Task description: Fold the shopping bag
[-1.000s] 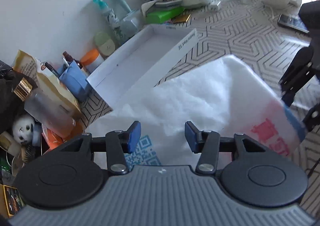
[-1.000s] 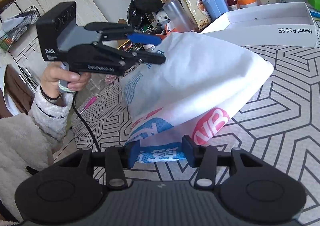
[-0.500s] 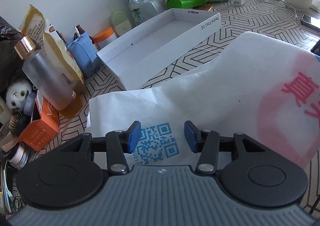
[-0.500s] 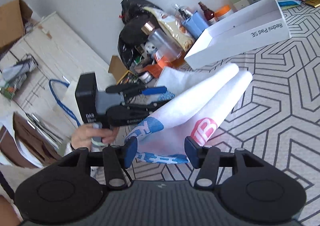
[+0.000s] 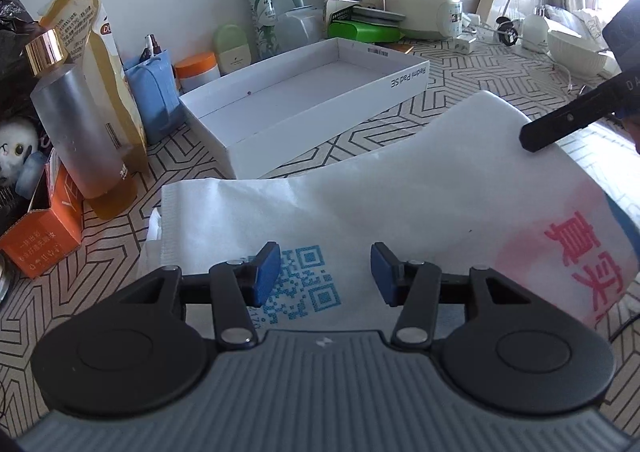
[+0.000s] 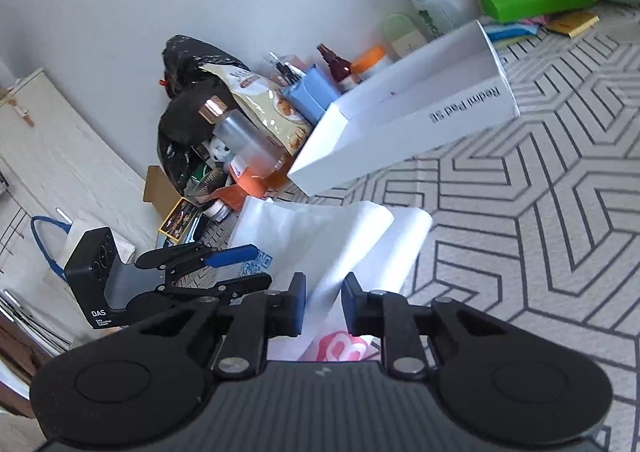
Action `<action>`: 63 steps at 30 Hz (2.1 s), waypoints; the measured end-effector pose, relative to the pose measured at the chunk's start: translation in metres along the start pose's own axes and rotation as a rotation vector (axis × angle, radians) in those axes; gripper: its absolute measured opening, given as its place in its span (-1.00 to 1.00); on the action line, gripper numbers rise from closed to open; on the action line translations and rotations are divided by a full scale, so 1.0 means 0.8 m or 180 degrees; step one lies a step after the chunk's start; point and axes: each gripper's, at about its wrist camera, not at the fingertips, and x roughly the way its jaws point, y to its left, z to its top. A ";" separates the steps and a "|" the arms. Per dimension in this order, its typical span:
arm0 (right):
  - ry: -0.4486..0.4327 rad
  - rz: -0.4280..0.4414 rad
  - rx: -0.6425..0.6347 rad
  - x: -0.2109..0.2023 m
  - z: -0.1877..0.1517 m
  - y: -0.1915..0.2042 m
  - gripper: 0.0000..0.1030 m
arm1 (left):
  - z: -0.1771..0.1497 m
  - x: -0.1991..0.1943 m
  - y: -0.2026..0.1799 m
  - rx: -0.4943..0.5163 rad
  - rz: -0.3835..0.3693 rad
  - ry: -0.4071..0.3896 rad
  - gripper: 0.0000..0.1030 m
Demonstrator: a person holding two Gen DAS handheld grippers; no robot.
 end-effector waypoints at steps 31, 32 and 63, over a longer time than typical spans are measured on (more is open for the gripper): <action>-0.0030 -0.0459 -0.0976 -0.005 -0.001 0.044 -0.59 | -0.006 0.026 -0.045 0.0016 -0.0400 0.0027 0.34; 0.0107 -0.0382 -0.1062 -0.003 -0.010 0.050 -0.60 | -0.006 0.026 -0.045 0.0010 -0.0401 0.0029 0.34; 0.0373 -0.0305 -0.0275 0.000 -0.051 0.003 -0.32 | 0.006 -0.006 -0.171 0.1177 -0.0348 0.0208 0.55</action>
